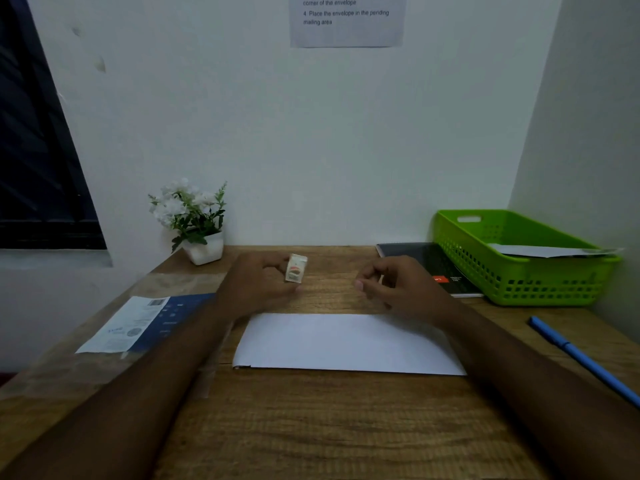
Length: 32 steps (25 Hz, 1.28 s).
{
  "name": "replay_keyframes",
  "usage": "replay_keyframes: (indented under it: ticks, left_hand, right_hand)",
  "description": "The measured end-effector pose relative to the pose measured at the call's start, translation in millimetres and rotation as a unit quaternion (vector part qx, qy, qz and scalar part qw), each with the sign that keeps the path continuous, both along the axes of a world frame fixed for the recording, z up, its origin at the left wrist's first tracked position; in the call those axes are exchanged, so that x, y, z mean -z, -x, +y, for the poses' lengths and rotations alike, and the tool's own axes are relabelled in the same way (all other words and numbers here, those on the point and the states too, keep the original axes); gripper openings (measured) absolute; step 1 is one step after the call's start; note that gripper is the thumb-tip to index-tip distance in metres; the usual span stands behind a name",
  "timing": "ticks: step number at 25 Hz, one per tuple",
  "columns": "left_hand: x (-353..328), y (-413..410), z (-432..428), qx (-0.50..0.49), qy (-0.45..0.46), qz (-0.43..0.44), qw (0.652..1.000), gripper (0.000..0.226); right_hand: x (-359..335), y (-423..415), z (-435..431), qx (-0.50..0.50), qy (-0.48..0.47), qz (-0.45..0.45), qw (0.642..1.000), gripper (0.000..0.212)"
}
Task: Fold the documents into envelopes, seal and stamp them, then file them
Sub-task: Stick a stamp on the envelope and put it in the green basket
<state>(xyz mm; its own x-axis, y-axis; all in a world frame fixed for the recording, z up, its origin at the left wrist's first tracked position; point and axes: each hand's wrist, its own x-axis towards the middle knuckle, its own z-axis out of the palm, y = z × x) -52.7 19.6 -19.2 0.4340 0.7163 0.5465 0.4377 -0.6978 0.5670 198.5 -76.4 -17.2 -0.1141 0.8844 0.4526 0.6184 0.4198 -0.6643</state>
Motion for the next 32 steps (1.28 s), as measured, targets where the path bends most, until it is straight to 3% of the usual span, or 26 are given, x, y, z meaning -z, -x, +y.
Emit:
replay_keyframes:
  ticks: [6,10,14,20,23,28,32]
  left_hand:
    - [-3.3,-27.8,-27.2,0.138,-0.005,0.021,0.99,0.033]
    - [-6.0,-29.7,-32.7,0.158,-0.011,0.008,0.987,0.057]
    - [-3.5,-28.3,-29.0,0.126,-0.037,0.047,0.99,0.057]
    - [-3.7,-29.5,-26.9,0.141,-0.083,0.055,0.985,0.07]
    - [-3.9,-29.8,-30.8,0.155,-0.063,0.055,0.984,0.075]
    - [-4.5,-33.1,-34.8,0.15,-0.037,-0.006,0.988,0.062]
    - [-2.2,-33.5,-34.2,0.133,-0.051,-0.017,0.99,0.063]
  right_hand:
    - [0.1,15.9,-2.7,-0.052,0.008,0.087,0.995,0.04]
    - [-1.3,16.5,-2.4,-0.047,-0.023,0.057,0.997,0.03]
    - [-3.3,18.3,-3.9,-0.05,-0.069,0.008,0.996,0.028]
    - [-1.8,16.7,-2.2,-0.015,-0.072,0.02,0.997,0.029]
    - [-1.4,16.5,-1.6,-0.003,-0.086,0.011,0.996,0.031]
    - [-2.9,18.7,-3.4,-0.012,-0.099,-0.004,0.995,0.033]
    - [-4.4,22.7,-6.0,-0.037,-0.095,0.02,0.995,0.035]
